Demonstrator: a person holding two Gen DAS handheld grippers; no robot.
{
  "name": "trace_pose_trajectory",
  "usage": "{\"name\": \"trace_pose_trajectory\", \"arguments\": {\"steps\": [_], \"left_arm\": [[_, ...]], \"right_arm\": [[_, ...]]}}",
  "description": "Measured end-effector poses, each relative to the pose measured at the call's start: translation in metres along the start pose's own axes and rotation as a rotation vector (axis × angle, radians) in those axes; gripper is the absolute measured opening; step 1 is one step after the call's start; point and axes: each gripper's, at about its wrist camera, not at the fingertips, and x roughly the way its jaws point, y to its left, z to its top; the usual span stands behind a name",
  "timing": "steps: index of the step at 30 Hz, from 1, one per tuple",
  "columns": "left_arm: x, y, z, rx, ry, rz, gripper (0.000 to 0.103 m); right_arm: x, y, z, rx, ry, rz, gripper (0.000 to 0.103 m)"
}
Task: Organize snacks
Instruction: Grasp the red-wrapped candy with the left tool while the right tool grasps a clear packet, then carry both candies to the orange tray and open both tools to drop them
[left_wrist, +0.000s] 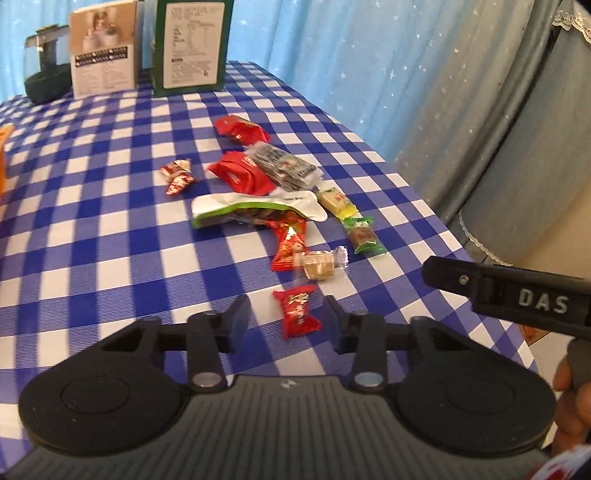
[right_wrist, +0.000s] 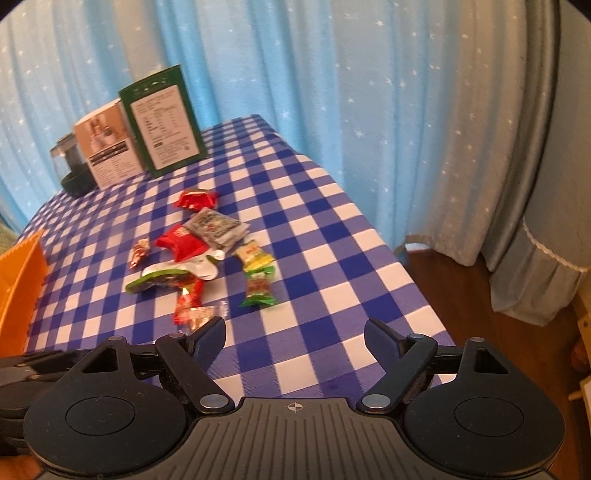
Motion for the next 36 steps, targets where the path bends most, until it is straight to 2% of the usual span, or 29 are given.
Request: {"name": "trace_pose_trajectory", "arguments": {"steps": [3,6,10,14,18,22,26,29,32,36], "left_arm": [[0.01,-0.003,0.001,0.021,0.007,-0.003,0.028],[0.015,-0.004,0.0,0.061,0.036,0.001,0.018],[0.006,0.004,-0.002,0.089,0.03,0.012,0.016],[-0.018,0.027,-0.003,0.105,0.01,0.044,0.016],[-0.039,0.057,-0.006,0.091,-0.003,0.074,0.016],[-0.055,0.076,-0.011,0.067,-0.006,0.072,0.016],[-0.059,0.085,-0.017,0.04,-0.009,0.063,0.016],[-0.057,0.088,-0.02,0.021,-0.01,0.051,0.016],[-0.054,0.089,-0.022,0.01,-0.005,0.042,0.016],[-0.054,0.089,-0.024,0.002,-0.005,0.033,0.016]], "right_arm": [[0.003,-0.001,0.001,0.006,0.011,0.0,0.083],[0.007,0.004,0.001,-0.018,0.022,-0.001,0.083],[0.014,0.012,0.0,-0.07,0.03,0.013,0.083],[0.022,0.029,-0.001,-0.196,0.05,0.071,0.082],[0.033,0.053,0.003,-0.378,0.039,0.148,0.067],[0.042,0.08,-0.003,-0.644,-0.017,0.204,0.061],[0.065,0.091,-0.018,-0.83,0.012,0.177,0.051],[0.076,0.094,-0.027,-0.896,0.035,0.157,0.044],[0.079,0.097,-0.033,-0.898,0.033,0.164,0.04],[0.081,0.093,-0.023,-0.86,0.071,0.172,0.028]]}}
